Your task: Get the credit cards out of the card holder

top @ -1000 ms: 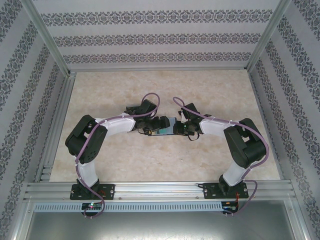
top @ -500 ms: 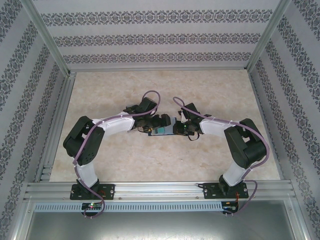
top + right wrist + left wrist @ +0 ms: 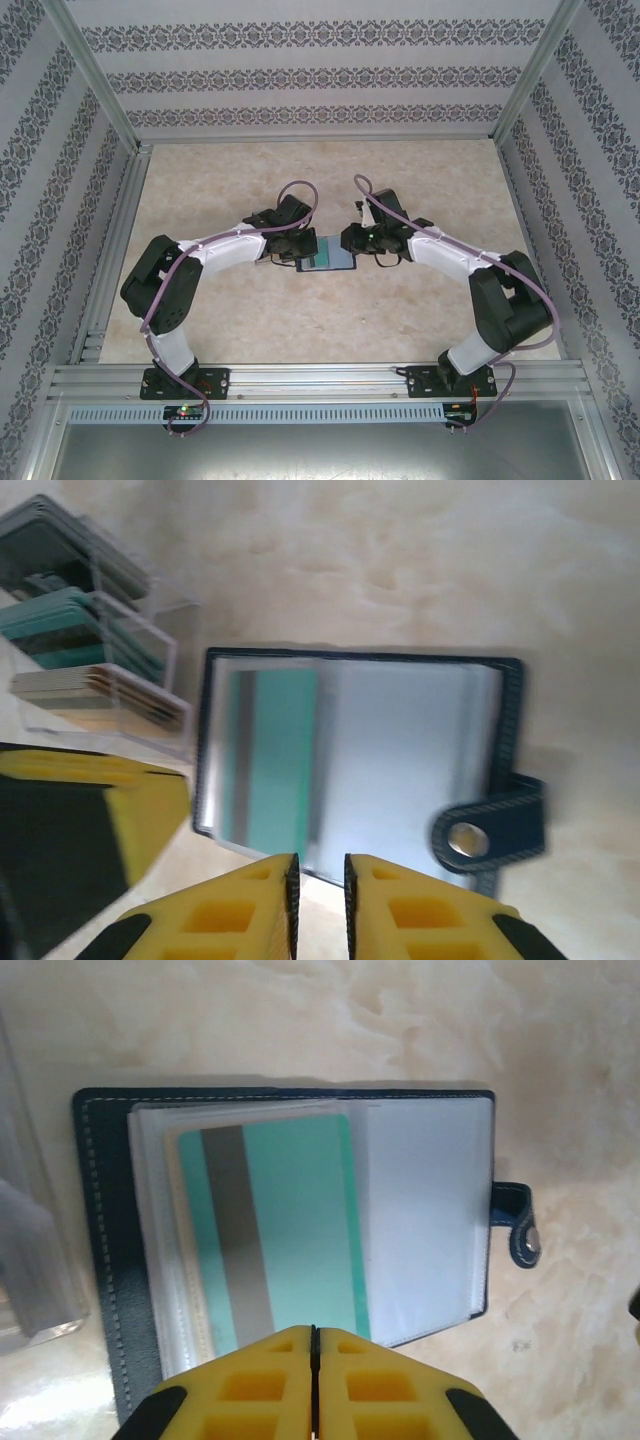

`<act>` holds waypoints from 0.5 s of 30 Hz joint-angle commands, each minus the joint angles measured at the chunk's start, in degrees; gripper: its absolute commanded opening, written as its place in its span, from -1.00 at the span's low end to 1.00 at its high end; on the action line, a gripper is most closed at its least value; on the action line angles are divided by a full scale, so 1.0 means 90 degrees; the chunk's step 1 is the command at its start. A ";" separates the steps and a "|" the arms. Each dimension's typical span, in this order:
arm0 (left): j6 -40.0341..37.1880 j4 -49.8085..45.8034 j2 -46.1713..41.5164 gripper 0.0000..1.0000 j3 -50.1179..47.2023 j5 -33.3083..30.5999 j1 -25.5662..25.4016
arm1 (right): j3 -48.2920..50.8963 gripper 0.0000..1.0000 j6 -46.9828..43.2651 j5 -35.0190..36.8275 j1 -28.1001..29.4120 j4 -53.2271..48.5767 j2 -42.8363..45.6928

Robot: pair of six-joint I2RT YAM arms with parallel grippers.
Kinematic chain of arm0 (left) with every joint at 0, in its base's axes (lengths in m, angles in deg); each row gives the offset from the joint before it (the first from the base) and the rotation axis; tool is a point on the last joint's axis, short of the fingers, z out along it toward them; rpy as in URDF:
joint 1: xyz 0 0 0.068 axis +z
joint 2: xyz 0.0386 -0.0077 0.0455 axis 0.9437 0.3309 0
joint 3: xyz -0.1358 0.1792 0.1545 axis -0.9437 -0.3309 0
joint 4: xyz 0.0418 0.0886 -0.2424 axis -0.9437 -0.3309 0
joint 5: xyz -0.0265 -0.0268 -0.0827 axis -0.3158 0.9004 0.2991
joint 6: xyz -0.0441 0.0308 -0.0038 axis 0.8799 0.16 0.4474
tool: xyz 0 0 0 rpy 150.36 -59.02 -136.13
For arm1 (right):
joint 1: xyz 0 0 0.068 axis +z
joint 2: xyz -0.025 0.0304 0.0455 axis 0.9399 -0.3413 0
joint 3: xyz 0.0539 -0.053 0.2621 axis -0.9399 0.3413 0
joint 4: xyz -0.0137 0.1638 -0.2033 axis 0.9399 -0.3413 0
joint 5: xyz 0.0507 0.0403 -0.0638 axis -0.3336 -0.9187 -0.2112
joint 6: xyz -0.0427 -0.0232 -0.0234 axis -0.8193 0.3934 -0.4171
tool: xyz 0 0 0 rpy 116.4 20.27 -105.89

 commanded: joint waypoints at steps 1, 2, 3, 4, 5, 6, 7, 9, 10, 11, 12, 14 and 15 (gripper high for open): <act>-0.0113 -0.0401 0.0209 -0.85 -0.0025 -0.0290 0.0095 | -0.0262 -0.55 0.0193 -0.0402 0.0173 0.0163 -0.0439; -0.0126 -0.0416 0.0256 -0.86 -0.0029 -0.0294 0.0103 | -0.0291 -0.56 0.0257 -0.0476 0.0193 0.0240 -0.0558; -0.0126 -0.0425 0.0298 -0.89 -0.0031 -0.0277 0.0108 | -0.0317 -0.57 0.0294 -0.0525 0.0203 0.0291 -0.0656; -0.0132 -0.0418 0.0325 -0.90 -0.0039 -0.0260 0.0108 | -0.0346 -0.59 0.0327 -0.0556 0.0218 0.0328 -0.0749; -0.0126 -0.0393 0.0362 -0.90 -0.0056 -0.0238 0.0108 | -0.0369 -0.59 0.0357 -0.0576 0.0232 0.0353 -0.0850; -0.0126 -0.0379 0.0407 -0.90 -0.0062 -0.0228 0.0108 | -0.0398 -0.60 0.0387 -0.0604 0.0240 0.0397 -0.0959; -0.0117 -0.0386 0.0444 -0.90 -0.0066 -0.0235 0.0107 | -0.0418 -0.60 0.0407 -0.0634 0.0243 0.0411 -0.1038; -0.0118 -0.0406 0.0540 -0.90 -0.0052 -0.0200 0.0108 | -0.0428 -0.62 0.0456 -0.0683 0.0239 0.0475 -0.1185; -0.0119 -0.0398 0.0565 -0.90 -0.0065 -0.0174 0.0108 | -0.0429 -0.62 0.0462 -0.0693 0.0239 0.0490 -0.1236; -0.0108 -0.0387 0.0605 -0.90 -0.0068 -0.0143 0.0106 | -0.0422 -0.62 0.0471 -0.0702 0.0242 0.0495 -0.1280; -0.0107 -0.0387 0.0641 -0.90 -0.0066 -0.0121 0.0108 | -0.0428 -0.63 0.0476 -0.0704 0.0233 0.0510 -0.1335; -0.0098 -0.0413 0.0707 -0.90 -0.0058 -0.0108 0.0108 | -0.0411 -0.62 0.0505 -0.0736 0.0229 0.0562 -0.1405; -0.0088 -0.0407 0.0722 -0.90 -0.0058 -0.0099 0.0108 | -0.0415 -0.62 0.0514 -0.0775 0.0232 0.0595 -0.1440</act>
